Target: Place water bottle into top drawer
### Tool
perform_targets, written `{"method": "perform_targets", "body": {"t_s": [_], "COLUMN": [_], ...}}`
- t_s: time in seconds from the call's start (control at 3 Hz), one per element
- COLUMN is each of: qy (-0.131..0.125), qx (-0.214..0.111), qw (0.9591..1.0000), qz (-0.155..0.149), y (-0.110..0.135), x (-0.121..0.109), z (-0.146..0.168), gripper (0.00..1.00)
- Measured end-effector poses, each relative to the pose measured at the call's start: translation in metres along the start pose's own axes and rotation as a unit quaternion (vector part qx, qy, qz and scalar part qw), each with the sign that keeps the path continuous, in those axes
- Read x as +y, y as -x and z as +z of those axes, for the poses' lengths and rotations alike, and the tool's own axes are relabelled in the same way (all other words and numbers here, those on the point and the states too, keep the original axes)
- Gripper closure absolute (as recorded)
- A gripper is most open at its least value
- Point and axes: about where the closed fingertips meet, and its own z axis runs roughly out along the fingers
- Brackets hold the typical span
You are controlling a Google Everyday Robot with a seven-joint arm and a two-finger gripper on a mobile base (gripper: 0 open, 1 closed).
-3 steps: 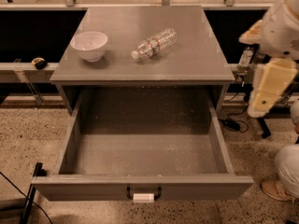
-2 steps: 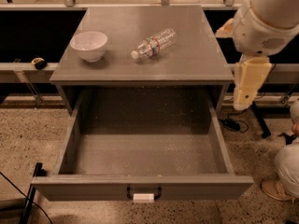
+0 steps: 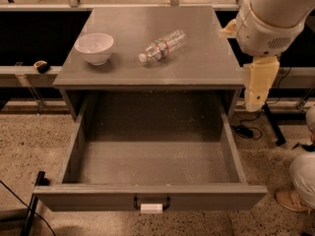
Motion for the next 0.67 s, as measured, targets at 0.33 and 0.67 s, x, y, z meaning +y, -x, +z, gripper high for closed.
{"method": "perform_targets", "body": {"t_s": [0.33,0.67], "qy": [-0.037,-0.066], "qx": [0.023,0.012], "qw": [0.9927,0.9815], "qz": [-0.112,-0.180], "y": [0.006,0.010], "x": [-0.040,-0.067], "z": [0.016,0.025], "gripper": [0.00,0.00]}}
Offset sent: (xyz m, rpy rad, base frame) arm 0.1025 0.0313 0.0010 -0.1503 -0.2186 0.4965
